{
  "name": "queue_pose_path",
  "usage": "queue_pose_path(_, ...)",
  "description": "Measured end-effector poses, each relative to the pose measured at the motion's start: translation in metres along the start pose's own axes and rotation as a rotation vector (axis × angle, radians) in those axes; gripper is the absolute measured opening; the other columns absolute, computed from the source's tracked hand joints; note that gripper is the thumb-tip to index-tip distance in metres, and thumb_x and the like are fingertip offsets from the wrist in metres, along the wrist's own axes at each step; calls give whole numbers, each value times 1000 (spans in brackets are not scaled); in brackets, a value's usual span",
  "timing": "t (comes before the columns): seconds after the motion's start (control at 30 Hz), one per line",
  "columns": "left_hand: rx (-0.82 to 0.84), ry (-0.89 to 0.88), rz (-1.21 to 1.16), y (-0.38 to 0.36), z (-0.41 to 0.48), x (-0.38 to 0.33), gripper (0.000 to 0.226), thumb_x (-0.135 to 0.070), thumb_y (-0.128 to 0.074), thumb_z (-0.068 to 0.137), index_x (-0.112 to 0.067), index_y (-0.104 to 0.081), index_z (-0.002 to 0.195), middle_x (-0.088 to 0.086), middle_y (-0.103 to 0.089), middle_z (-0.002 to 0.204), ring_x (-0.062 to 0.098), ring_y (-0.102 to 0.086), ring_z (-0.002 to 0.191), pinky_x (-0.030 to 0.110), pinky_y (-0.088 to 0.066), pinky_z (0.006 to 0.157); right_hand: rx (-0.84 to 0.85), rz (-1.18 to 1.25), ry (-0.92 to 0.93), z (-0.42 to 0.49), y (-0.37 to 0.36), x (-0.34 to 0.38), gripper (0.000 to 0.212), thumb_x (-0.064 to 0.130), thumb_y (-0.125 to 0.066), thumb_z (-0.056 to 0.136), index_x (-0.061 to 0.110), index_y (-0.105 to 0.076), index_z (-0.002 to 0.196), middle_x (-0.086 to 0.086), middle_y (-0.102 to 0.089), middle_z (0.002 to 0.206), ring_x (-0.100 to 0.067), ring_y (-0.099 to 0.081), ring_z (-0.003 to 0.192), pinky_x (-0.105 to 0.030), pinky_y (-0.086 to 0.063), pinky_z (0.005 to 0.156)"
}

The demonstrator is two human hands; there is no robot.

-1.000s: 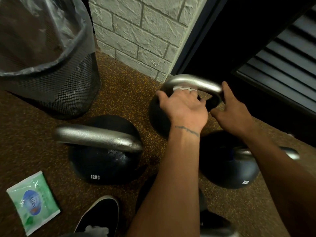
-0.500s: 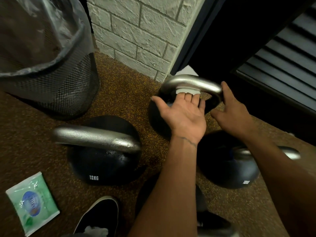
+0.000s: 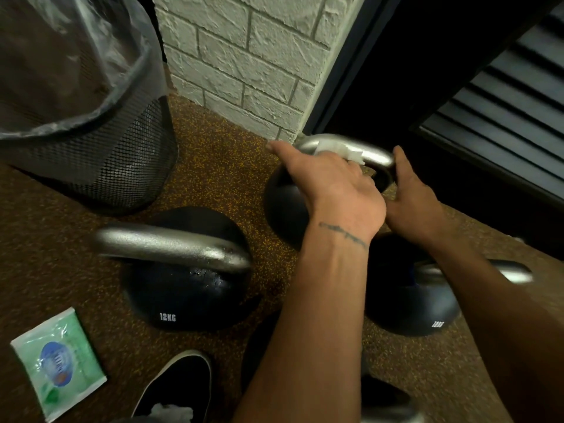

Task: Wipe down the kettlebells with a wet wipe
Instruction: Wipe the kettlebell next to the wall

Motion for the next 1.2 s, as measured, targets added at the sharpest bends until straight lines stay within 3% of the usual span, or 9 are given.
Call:
queue_pose_path(0.13, 2, 3, 15, 4, 16, -8, 109, -92, -15, 83, -20, 6, 162, 14, 4, 171, 33, 5, 157, 57, 7, 124, -6, -2, 12, 2, 1, 0, 91, 24, -66, 97, 26, -2, 163, -5, -40, 160, -24, -48, 135, -21, -29, 90)
queue_pose_path(0.3, 163, 4, 6, 34, 23, 7, 121, -99, -12, 76, -14, -13, 163, 17, -11, 170, 33, -5, 158, 56, 1, 124, -6, -14, 15, 0, -1, -3, 92, 18, -65, 96, 24, -2, 163, -7, -47, 154, -22, -52, 129, -19, -29, 88)
queue_pose_path(0.53, 42, -57, 45, 39, 7, 10, 118, -95, -15, 81, -8, -20, 161, 16, -22, 167, 32, -20, 155, 50, -11, 125, -11, -3, 22, 1, -1, -4, 92, 17, -65, 96, 23, -4, 163, -4, -44, 157, -22, -48, 136, -13, -26, 86)
queue_pose_path(0.73, 7, -50, -40, 18, 7, 4, 115, -93, -18, 83, -12, -6, 163, 16, -6, 170, 33, -3, 158, 53, 0, 126, 5, 9, 22, 0, 0, 0, 94, 16, -66, 94, 24, -3, 163, -7, -39, 160, -24, -44, 140, -21, -28, 96)
queue_pose_path(0.87, 58, -53, -126, 27, 18, -6, 111, -90, -16, 86, -11, -13, 163, 16, -12, 170, 32, -6, 158, 57, 0, 124, 17, 13, 40, -1, 1, 0, 95, 16, -67, 94, 24, -2, 163, -9, -41, 159, -16, -55, 115, -23, -32, 95)
queue_pose_path(0.97, 73, -48, -57, 28, 6, 1, 107, -87, -15, 89, -11, -11, 163, 16, -12, 170, 32, -7, 157, 58, 0, 124, 3, 17, 47, -1, 0, -1, 95, 17, -66, 94, 24, -2, 163, -9, -41, 159, -23, -53, 128, -22, -30, 93)
queue_pose_path(1.03, 34, -59, 4, 29, 1, 3, 105, -86, -13, 90, -10, -12, 163, 16, -14, 169, 32, -11, 157, 56, -1, 124, 4, 21, 53, -1, -1, -2, 95, 17, -66, 94, 25, -2, 163, -9, -44, 156, -11, -62, 101, -18, -35, 86)
queue_pose_path(1.1, 5, -89, 78, 27, 1, 1, 105, -87, -10, 89, -12, -9, 163, 15, -11, 170, 30, -10, 157, 53, -1, 125, 1, 32, 48, -1, -3, -2, 95, 17, -66, 94, 26, -1, 163, -8, -48, 151, 5, -54, 74, -9, -37, 65)
queue_pose_path(1.2, -61, -173, 251, 23, 5, -5, 103, -88, -9, 88, -19, -8, 164, 8, -10, 171, 25, -12, 157, 51, -2, 127, -10, 36, 42, -1, -3, -1, 96, 16, -67, 94, 26, 0, 163, -8, -47, 152, 6, -52, 71, -16, -38, 70)
Point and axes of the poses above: each hand's wrist, its own z-axis towards the middle knuckle, its own y-axis out of the back of the hand, x = y × z, the point moved 1 cm from there along z, towards the middle knuckle
